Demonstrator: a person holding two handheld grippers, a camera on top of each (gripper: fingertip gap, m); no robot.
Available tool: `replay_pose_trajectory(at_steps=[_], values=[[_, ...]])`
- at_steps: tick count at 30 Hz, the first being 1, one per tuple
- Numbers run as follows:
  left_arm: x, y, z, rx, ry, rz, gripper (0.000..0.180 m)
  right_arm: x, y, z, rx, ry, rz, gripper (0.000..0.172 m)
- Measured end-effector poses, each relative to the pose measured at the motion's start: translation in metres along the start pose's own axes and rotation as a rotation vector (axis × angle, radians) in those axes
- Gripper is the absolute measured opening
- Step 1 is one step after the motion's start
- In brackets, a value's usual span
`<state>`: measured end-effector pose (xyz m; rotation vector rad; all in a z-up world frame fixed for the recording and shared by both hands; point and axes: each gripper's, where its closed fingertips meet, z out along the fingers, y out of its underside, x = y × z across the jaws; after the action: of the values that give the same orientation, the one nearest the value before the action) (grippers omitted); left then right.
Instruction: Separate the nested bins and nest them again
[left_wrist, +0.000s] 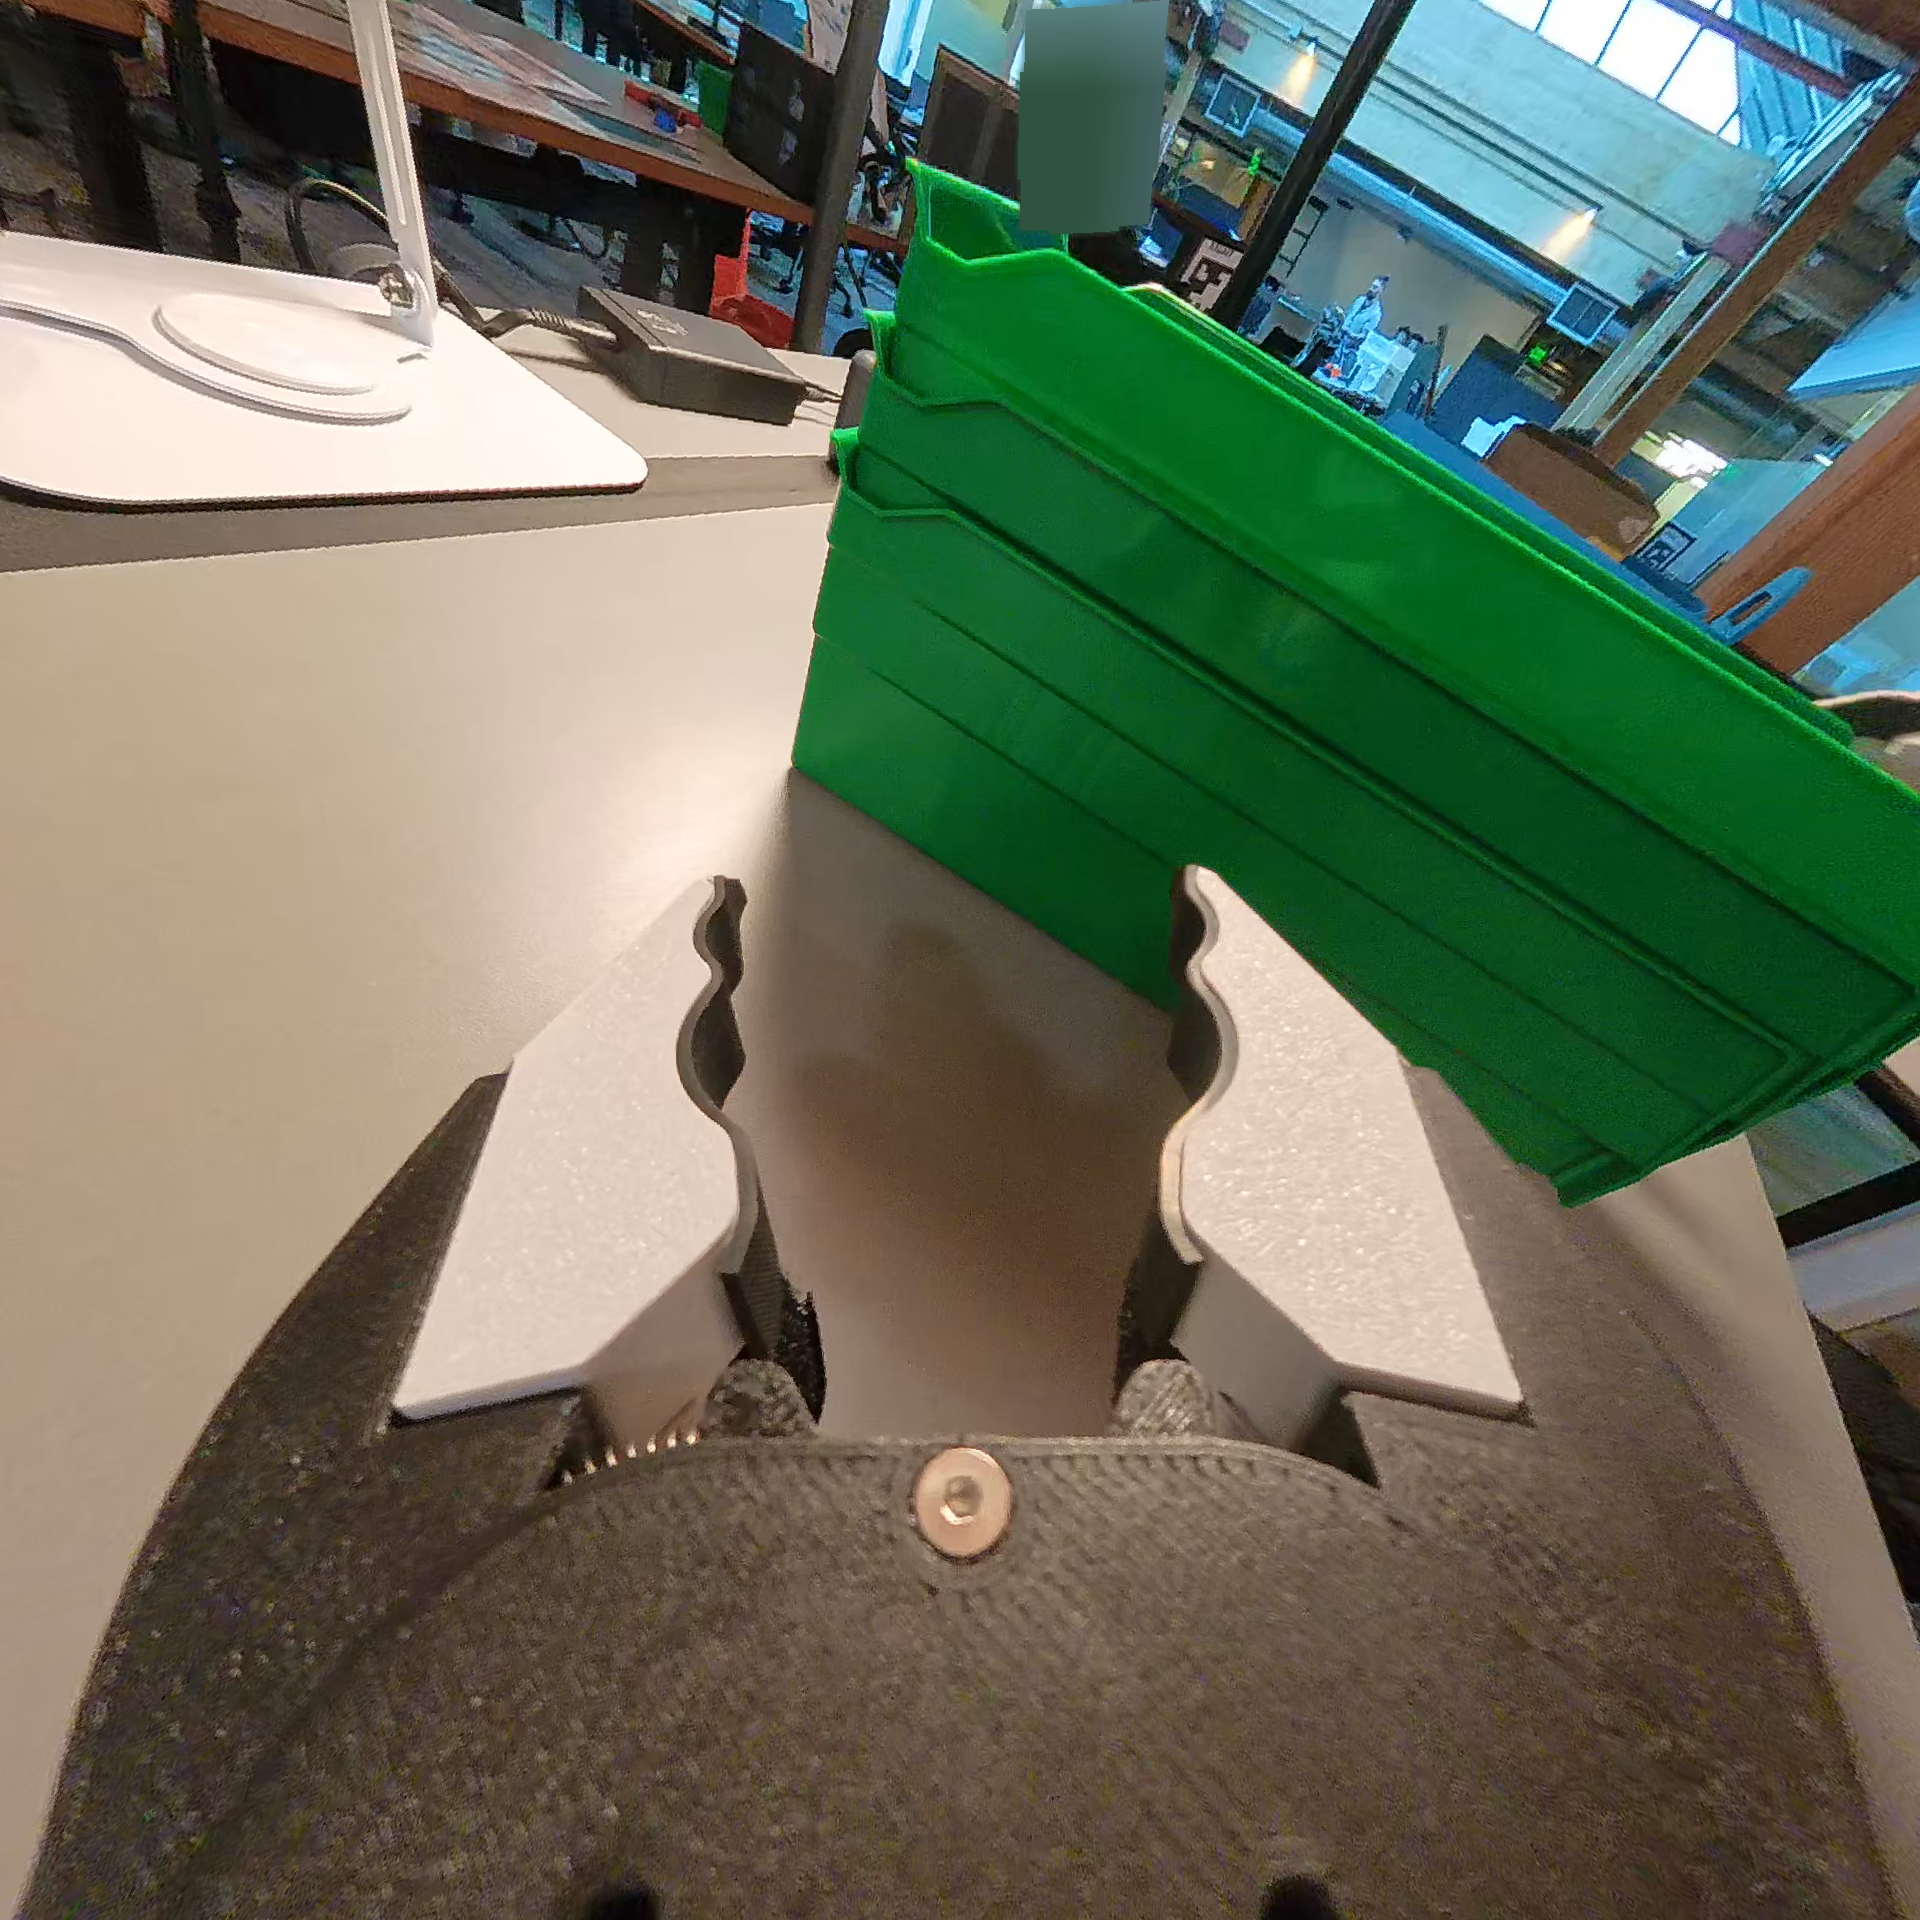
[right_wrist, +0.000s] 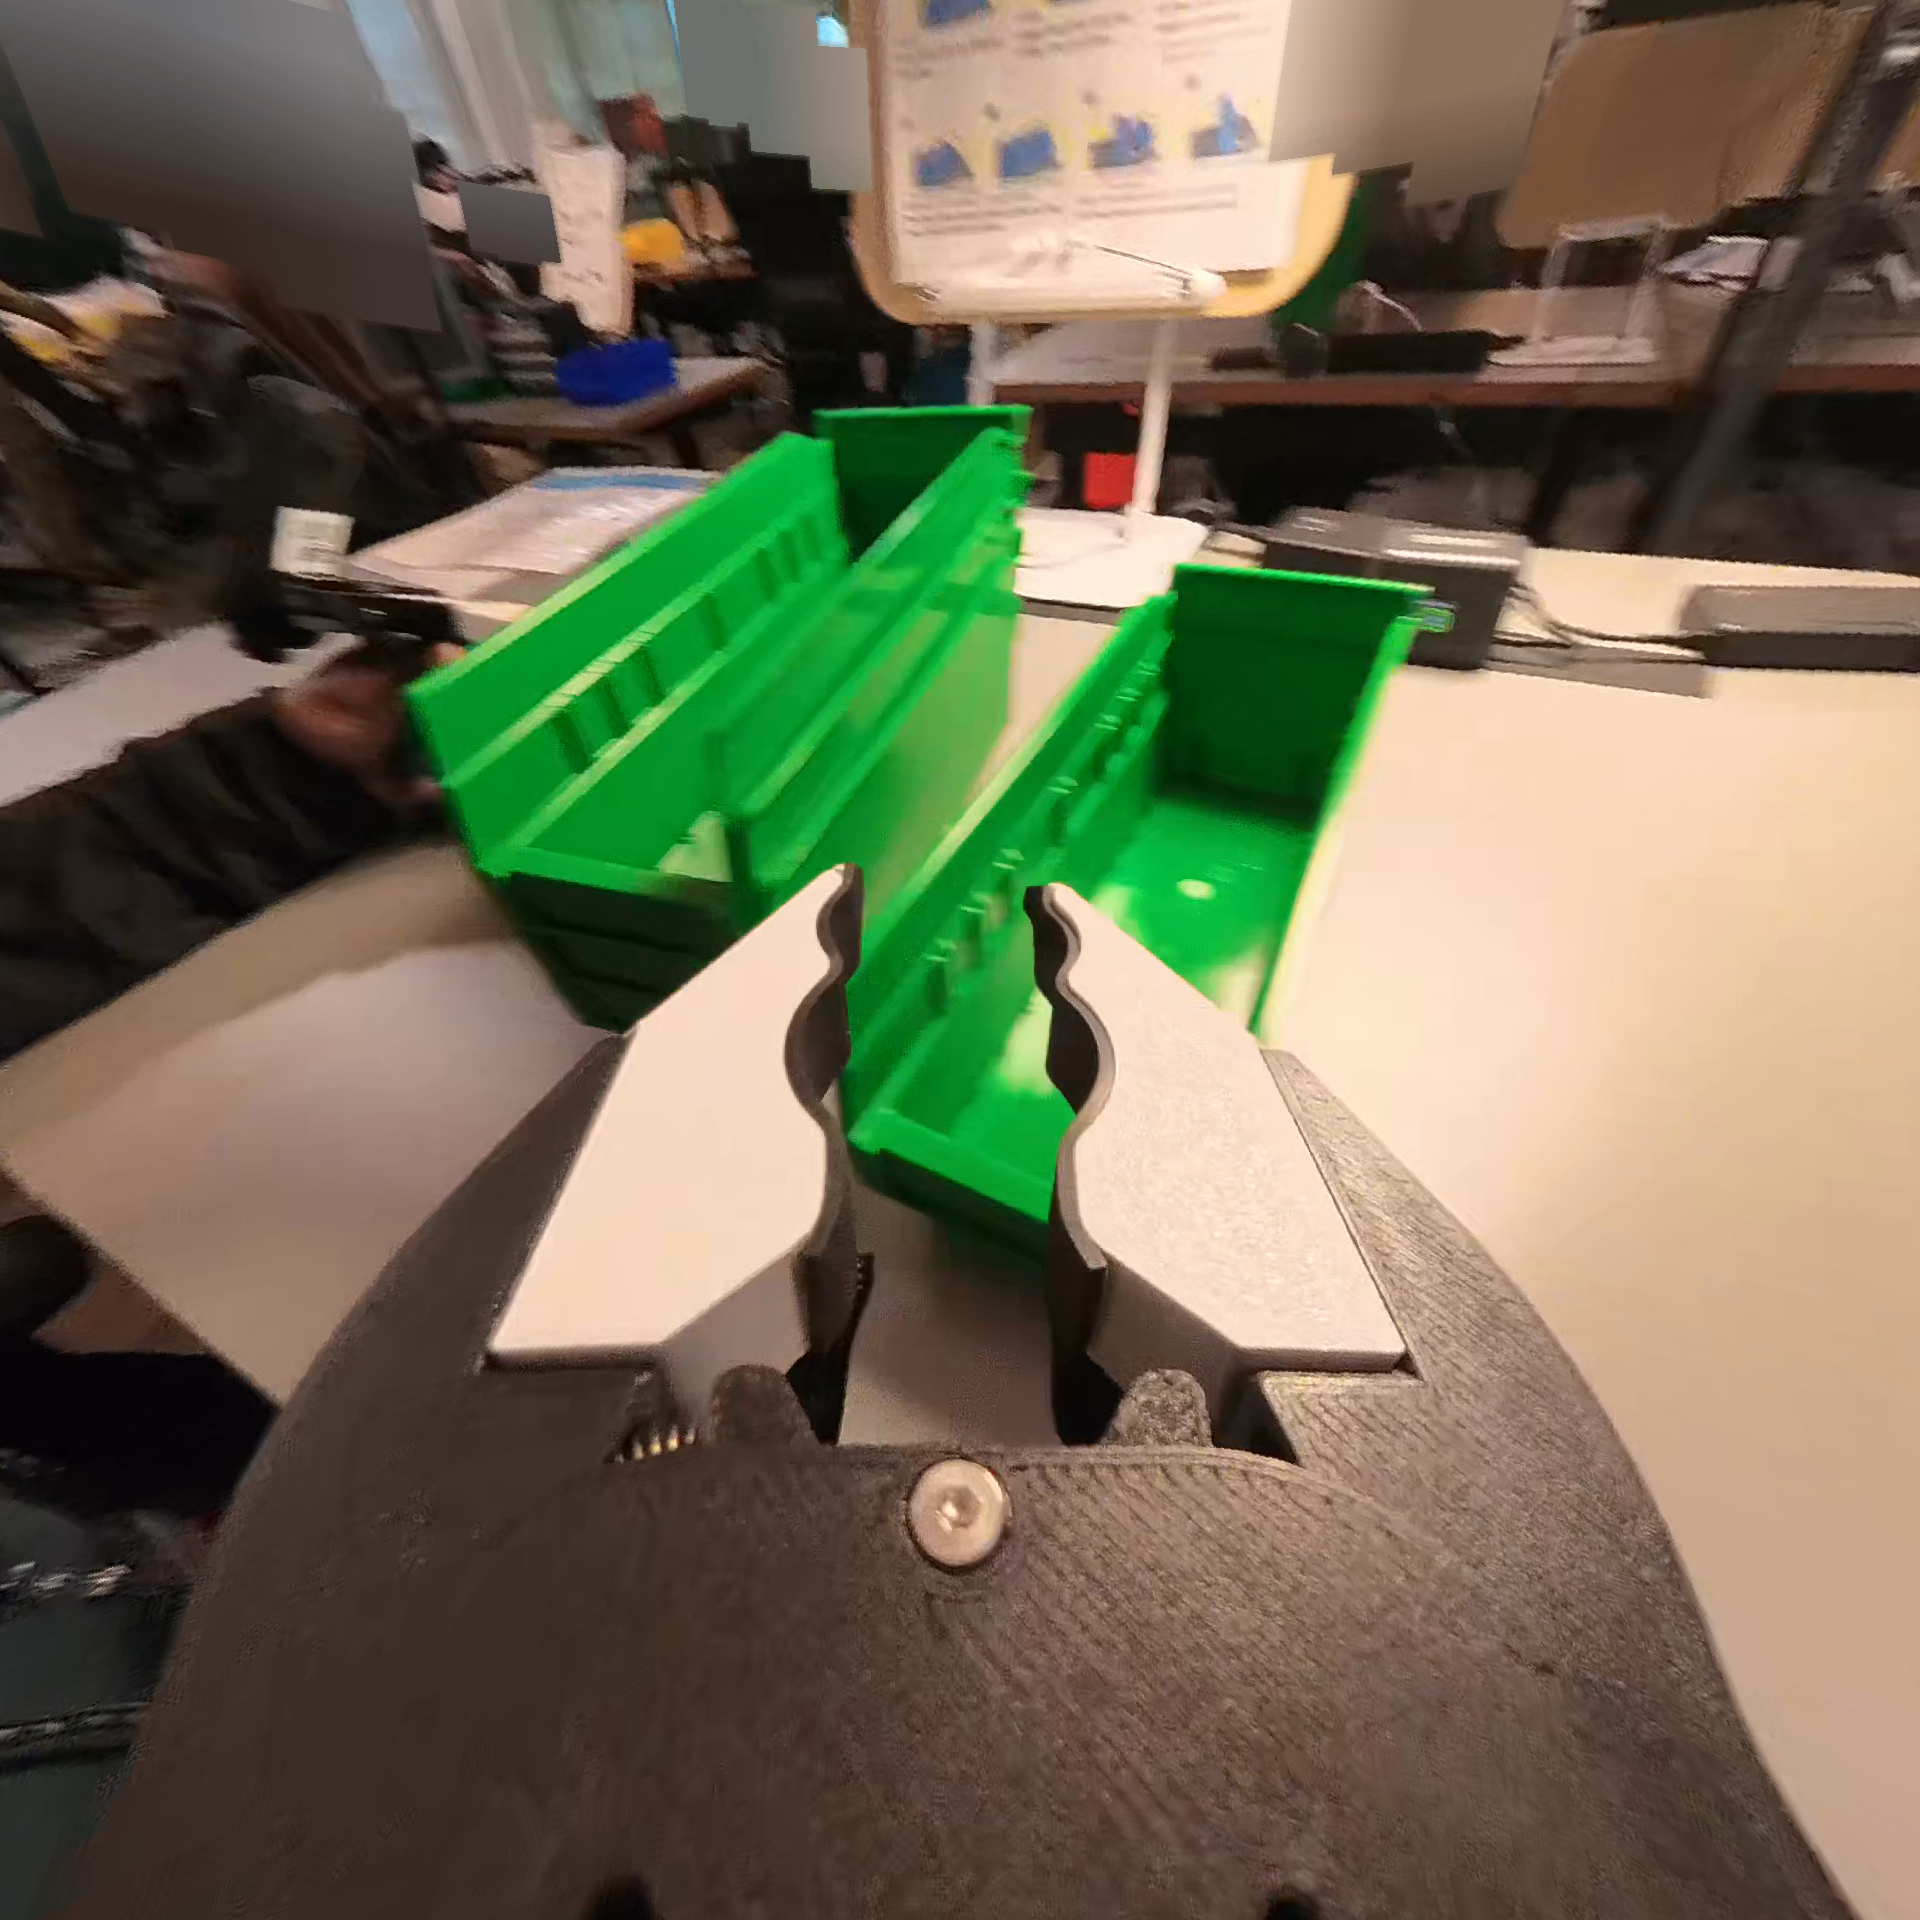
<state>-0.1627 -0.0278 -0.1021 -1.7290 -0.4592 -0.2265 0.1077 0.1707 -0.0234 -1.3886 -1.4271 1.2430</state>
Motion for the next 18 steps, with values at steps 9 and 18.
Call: replay_pose_trajectory(at_steps=[9,18], values=[[-0.002,0.001,-0.002,0.003,-0.024,-0.009,0.082,-0.091,0.033,0.048,0.189,-0.291,0.157,0.033],[-0.006,-0.001,-0.004,0.019,-0.019,-0.050,0.081,-0.091,0.026,0.049,0.292,-0.309,0.213,0.033]])
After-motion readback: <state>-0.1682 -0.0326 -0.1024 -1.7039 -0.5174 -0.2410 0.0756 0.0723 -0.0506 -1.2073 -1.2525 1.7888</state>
